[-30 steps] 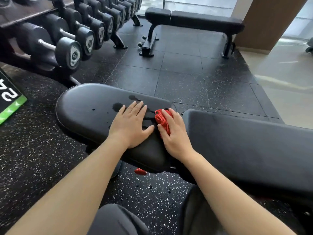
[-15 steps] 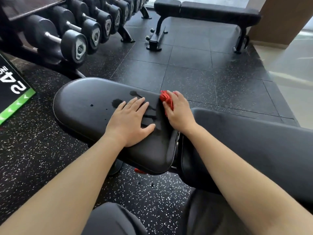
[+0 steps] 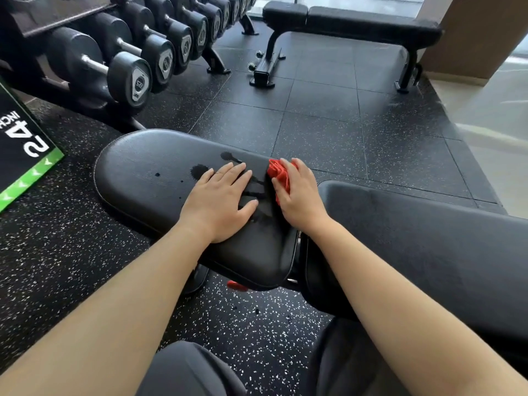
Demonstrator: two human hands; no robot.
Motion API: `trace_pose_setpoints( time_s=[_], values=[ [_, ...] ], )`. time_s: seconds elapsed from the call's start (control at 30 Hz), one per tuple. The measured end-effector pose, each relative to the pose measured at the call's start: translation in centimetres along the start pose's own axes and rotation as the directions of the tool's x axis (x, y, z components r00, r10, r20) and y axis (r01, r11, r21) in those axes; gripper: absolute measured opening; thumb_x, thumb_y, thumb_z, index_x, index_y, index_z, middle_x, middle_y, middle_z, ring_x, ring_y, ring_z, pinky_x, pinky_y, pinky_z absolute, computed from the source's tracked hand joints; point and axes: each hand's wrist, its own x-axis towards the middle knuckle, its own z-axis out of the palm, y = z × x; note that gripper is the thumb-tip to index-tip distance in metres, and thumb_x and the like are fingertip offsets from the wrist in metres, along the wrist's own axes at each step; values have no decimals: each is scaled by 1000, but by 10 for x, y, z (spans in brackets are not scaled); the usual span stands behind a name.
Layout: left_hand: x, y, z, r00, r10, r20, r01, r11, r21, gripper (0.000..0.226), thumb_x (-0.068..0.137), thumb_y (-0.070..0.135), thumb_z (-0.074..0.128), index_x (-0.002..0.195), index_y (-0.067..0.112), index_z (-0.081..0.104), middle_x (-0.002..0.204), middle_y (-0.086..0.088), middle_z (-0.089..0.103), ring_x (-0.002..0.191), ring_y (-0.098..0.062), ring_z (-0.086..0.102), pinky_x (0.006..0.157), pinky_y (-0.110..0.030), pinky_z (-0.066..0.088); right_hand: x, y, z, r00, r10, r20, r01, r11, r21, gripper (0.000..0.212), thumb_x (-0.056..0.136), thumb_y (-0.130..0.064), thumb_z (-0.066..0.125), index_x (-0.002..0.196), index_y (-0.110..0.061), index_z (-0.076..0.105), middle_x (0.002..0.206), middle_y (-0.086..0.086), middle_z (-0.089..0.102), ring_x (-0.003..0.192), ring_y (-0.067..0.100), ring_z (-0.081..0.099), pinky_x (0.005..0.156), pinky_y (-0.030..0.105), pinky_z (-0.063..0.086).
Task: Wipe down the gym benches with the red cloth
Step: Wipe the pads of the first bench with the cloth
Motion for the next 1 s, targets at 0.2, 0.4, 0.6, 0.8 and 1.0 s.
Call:
trace_pose_setpoints(
  time_s=[0.2,0.4,0.6,0.8,1.0],
  values=[
    [-1,0,1,1000,-3,-1,3,1000,-9,60,96,47,30,150,24,15,158,8,9,145,-10,3,119,-33,1,-67,-7,-4,999,-21,37,19,997,77,60,90,-40,37,143,-12,32,150,13,27,141,23,18,117,30,10],
    [1,1,-2,1000,-10,12,10,1000,1,58,97,45,29,150,25,15,158,8,8,145,-10,3,118,-33,1,-31,-9,0,998,58,36,-58,998,8,54,95,-37,42,141,-10,35,147,15,30,138,30,22,115,34,11],
    [-2,-3,-7,996,25,88,-25,1000,-1,59,98,45,30,150,22,14,159,5,5,146,-12,1,118,-34,1,-69,-17,-5,996,-58,67,55,998,41,50,95,-30,44,141,-12,35,147,14,28,139,28,20,117,37,13],
    [-2,-3,-5,999,-41,-24,40,999,-30,67,94,46,39,150,16,18,158,2,12,146,-13,4,118,-36,3,-47,-18,4,992,-102,78,106,993,-48,50,94,-32,44,139,-12,40,146,15,31,138,33,21,116,43,16],
    [-1,-2,-2,992,-110,-57,110,994,-12,62,94,43,38,149,18,22,157,2,17,145,-15,9,118,-40,3,22,-19,8,992,-48,115,74,971,-228,50,96,-37,42,141,-17,35,146,9,32,137,28,23,109,43,27]
  ],
)
